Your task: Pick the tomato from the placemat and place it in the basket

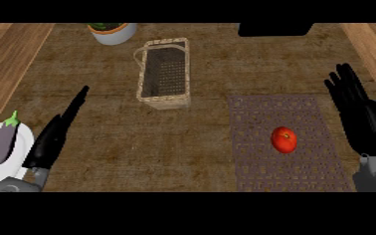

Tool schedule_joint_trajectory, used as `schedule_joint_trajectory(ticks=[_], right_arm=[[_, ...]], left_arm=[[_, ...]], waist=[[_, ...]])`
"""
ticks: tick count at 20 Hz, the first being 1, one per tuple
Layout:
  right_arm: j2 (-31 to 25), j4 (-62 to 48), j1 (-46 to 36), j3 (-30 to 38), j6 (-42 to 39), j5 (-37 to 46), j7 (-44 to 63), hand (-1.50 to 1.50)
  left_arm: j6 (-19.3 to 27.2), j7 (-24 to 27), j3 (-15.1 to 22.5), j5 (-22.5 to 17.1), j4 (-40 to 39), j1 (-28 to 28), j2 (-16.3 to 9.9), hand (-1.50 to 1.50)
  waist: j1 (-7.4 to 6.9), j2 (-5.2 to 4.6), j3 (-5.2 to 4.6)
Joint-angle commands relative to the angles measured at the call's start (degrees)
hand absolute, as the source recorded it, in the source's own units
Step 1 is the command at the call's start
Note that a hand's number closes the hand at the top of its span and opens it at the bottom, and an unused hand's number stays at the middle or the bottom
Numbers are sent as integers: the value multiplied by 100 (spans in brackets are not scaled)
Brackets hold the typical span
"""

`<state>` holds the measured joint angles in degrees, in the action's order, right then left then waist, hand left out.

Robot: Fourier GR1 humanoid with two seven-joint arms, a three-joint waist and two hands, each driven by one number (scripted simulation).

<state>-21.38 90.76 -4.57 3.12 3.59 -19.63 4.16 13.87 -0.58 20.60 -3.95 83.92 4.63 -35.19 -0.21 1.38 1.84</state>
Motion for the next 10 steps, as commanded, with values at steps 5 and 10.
schedule_joint_trajectory(ticks=[5,10], right_arm=[[-652,-253,103,381,-2210,-1237,-548,150],[-442,977,301,-1092,-2773,169,-1272,-150]], left_arm=[[609,410,-690,-917,584,-13,1123,0],[711,293,-656,-1274,917,-53,1654,0]], waist=[[-41,-114,-175],[-7,-86,-189]])
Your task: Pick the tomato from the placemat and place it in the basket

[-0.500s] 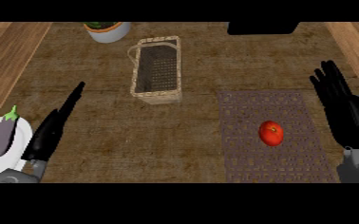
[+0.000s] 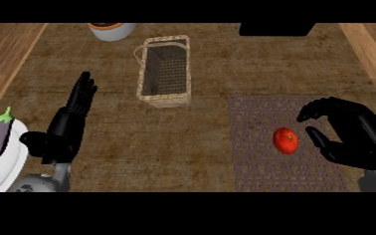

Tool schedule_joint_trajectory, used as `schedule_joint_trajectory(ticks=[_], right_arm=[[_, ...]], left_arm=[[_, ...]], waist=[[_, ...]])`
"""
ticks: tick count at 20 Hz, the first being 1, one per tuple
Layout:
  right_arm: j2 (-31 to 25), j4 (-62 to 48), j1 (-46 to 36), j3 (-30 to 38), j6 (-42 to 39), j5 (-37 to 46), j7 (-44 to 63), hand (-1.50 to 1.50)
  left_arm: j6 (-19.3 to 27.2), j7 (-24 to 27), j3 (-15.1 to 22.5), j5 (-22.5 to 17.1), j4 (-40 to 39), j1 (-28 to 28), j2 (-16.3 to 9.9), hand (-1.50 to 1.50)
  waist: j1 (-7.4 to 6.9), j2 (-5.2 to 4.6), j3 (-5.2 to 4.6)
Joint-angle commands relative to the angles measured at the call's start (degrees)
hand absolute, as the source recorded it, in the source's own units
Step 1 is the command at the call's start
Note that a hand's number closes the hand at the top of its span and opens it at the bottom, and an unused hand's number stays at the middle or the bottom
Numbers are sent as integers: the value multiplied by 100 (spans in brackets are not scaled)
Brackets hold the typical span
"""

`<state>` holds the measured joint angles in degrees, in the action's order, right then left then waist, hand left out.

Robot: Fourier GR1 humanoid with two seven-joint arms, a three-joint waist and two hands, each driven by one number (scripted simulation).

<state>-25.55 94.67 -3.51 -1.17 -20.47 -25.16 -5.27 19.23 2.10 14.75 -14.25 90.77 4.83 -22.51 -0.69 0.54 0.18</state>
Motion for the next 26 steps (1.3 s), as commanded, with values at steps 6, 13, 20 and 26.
schedule_joint_trajectory(ticks=[6,13,20,26], right_arm=[[264,1466,889,-540,1662,2101,746,-150],[-1549,1748,420,284,1410,3265,2627,-150],[-3008,1994,-340,456,-858,1748,3918,-150],[-2794,1757,-1000,240,-1430,713,4819,-150]], left_arm=[[131,392,-47,-131,115,-320,533,0],[223,270,-22,-103,384,-406,552,0],[143,174,-48,-102,315,-298,575,0],[85,35,-230,-21,349,-176,605,0]], waist=[[171,-23,-42],[80,-26,-50],[46,-41,-37],[32,-52,-23]])
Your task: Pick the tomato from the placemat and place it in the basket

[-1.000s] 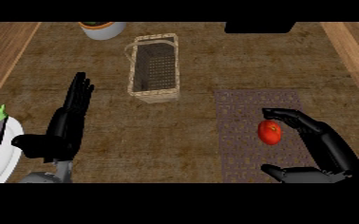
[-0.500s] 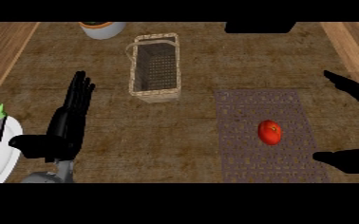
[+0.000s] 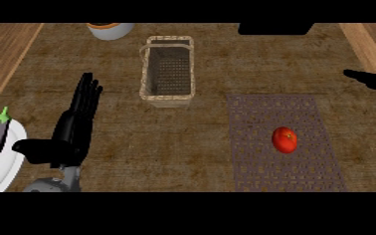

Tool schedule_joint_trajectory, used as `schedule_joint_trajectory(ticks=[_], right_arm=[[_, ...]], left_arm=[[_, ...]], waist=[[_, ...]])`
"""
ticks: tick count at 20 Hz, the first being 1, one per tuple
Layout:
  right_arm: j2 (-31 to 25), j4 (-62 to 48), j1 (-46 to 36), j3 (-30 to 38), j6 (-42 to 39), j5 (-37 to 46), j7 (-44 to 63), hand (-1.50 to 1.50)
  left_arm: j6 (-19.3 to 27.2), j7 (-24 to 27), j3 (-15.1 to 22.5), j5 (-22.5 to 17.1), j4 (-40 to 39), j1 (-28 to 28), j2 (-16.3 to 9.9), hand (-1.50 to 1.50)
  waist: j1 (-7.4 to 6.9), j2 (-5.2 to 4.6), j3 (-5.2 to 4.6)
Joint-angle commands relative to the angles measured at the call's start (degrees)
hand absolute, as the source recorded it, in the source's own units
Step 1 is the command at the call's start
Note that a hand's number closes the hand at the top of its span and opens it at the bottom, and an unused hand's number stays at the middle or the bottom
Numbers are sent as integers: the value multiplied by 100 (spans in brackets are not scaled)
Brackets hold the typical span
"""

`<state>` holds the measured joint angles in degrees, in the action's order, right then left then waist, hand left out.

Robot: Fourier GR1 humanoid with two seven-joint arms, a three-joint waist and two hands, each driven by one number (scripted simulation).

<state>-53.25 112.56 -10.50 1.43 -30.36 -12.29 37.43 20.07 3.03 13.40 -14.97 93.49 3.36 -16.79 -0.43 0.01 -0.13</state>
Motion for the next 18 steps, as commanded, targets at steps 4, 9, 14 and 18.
schedule_joint_trajectory(ticks=[4,9,14,18], right_arm=[[436,-99,-457,-109,-519,-73,722,-150],[718,-447,-441,-637,-598,1014,578,-150],[1237,-805,-335,-590,-624,1701,181,-150],[1675,-1053,-429,-641,-594,2177,8,-150]], left_arm=[[-231,13,-116,121,488,-622,19,0],[-20,-133,-16,406,357,-276,293,0],[-246,-470,-288,391,361,-173,246,0],[-387,-193,-262,525,545,-544,380,0]], waist=[[4,5,12],[19,-3,14],[26,-1,15],[8,0,14]])
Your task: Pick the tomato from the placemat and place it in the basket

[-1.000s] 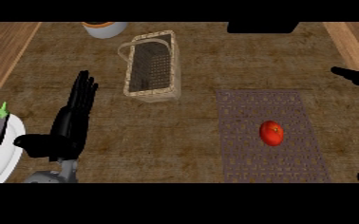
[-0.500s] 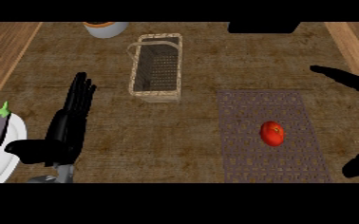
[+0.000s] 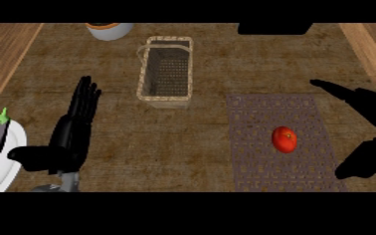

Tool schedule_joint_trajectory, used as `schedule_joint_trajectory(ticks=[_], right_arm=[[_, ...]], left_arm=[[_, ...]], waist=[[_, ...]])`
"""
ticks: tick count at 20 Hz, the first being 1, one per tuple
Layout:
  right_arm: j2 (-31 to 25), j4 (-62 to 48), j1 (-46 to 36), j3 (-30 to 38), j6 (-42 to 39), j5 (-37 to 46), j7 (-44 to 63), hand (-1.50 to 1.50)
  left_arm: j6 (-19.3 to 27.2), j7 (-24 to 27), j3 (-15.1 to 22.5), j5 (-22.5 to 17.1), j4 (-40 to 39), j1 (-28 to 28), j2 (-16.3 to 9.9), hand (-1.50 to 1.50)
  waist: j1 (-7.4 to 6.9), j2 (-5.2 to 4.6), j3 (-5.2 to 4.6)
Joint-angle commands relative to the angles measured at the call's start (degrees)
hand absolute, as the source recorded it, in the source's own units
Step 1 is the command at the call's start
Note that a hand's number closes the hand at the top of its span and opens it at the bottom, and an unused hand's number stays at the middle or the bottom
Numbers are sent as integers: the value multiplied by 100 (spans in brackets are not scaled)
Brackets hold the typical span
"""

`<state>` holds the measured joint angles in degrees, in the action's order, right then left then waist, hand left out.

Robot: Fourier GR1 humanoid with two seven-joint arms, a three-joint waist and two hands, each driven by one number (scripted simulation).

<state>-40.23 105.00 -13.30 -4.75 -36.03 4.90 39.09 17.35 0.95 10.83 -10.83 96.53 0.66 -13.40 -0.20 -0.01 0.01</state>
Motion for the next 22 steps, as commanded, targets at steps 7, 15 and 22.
schedule_joint_trajectory(ticks=[7,15,22], right_arm=[[997,-483,428,-269,331,1391,-1113,-150],[1354,-162,621,-73,195,2063,-1000,-150],[1837,-1252,391,-343,724,2823,-1699,-150]], left_arm=[[-228,-118,-203,211,-109,176,236,0],[-438,-196,-377,347,267,-242,364,0],[-612,-100,-708,304,-328,329,473,0]], waist=[[8,0,0],[11,6,-1],[4,-9,-1]])
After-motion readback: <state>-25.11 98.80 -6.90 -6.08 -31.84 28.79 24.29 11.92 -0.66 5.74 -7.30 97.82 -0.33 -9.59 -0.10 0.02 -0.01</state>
